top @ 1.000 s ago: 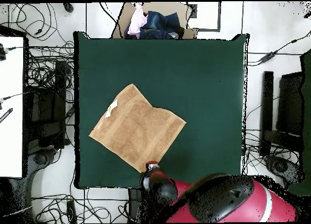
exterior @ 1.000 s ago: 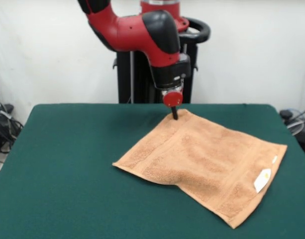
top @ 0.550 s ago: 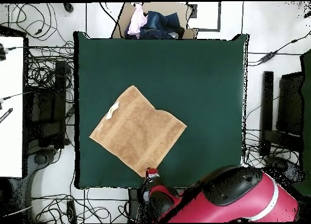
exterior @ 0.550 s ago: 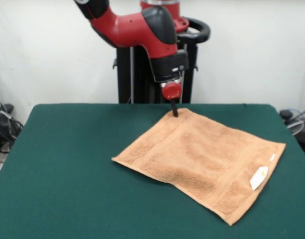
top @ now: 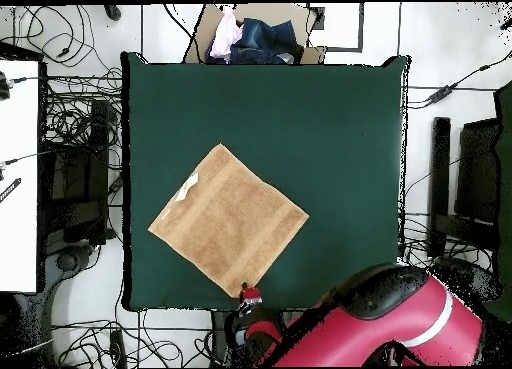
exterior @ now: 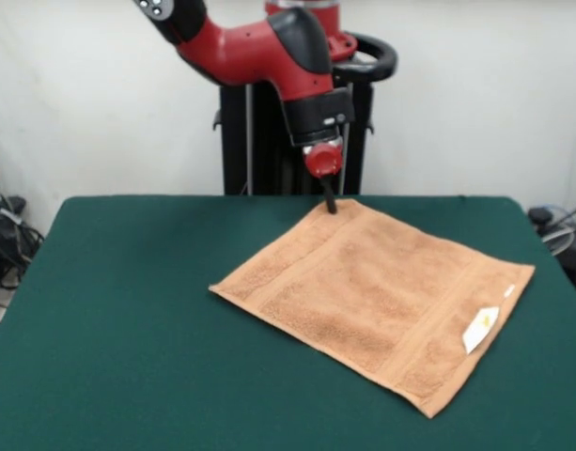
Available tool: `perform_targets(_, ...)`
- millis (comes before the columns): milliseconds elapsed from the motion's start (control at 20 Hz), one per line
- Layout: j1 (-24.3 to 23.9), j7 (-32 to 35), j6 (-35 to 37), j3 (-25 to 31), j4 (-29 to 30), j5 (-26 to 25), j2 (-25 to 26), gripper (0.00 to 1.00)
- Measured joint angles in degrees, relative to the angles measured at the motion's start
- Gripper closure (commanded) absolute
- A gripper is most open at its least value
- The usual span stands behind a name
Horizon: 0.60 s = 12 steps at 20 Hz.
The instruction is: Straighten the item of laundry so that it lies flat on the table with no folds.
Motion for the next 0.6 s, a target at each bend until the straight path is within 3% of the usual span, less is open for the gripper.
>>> perform_targets(600,-0.5,0.0,-8.7,-1.1,-0.8,-1.1,3.4,1.0)
